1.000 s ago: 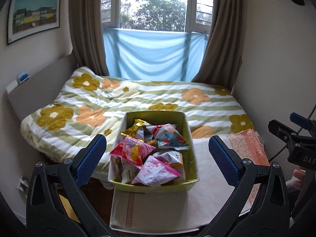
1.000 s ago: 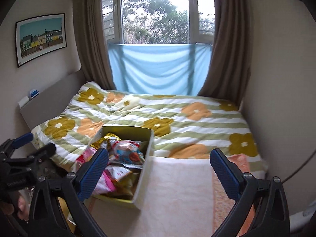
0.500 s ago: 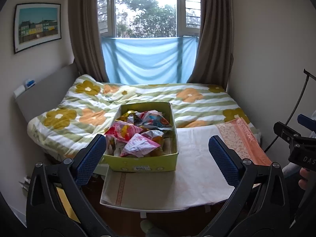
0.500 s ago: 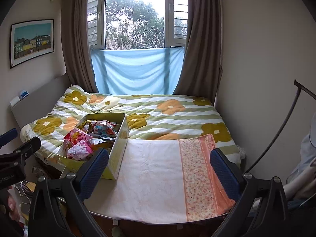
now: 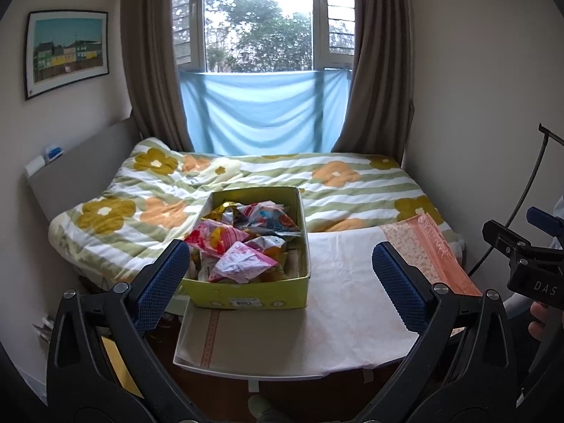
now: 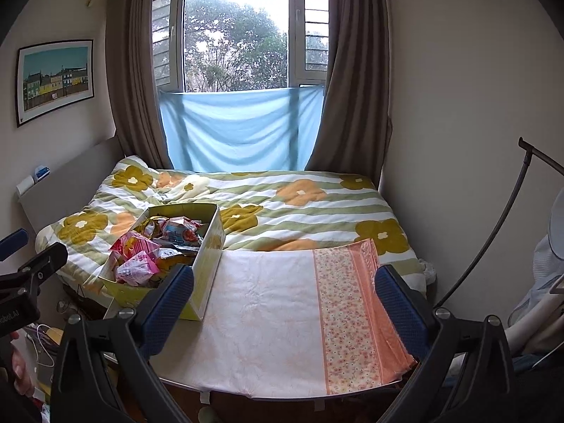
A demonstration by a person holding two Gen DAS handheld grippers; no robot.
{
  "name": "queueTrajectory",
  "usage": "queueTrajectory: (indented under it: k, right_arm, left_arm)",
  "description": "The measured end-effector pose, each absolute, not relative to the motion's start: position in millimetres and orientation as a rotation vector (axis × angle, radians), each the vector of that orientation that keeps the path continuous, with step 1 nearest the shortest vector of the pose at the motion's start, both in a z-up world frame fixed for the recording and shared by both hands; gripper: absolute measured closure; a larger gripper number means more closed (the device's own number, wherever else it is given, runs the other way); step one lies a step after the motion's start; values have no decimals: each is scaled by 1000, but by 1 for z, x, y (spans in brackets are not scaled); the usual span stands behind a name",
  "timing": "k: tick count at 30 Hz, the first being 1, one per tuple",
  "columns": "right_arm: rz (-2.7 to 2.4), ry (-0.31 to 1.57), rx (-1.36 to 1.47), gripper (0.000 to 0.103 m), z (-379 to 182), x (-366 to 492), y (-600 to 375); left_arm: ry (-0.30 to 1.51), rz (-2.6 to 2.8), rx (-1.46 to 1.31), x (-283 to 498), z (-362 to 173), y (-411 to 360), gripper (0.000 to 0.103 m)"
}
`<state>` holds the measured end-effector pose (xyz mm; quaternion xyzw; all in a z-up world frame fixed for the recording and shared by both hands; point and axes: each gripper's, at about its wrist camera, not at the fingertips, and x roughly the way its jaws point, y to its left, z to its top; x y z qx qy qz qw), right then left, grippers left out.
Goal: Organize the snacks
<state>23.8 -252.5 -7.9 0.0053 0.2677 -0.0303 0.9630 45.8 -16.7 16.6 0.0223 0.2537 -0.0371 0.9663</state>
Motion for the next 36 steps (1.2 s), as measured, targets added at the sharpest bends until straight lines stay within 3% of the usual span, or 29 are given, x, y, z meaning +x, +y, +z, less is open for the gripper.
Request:
queueTrajectory:
  k: [36]
  right_arm:
    - [-67, 538, 20, 1, -4, 19, -254]
  left_arm:
    - [510, -66, 49, 49, 19, -22, 0]
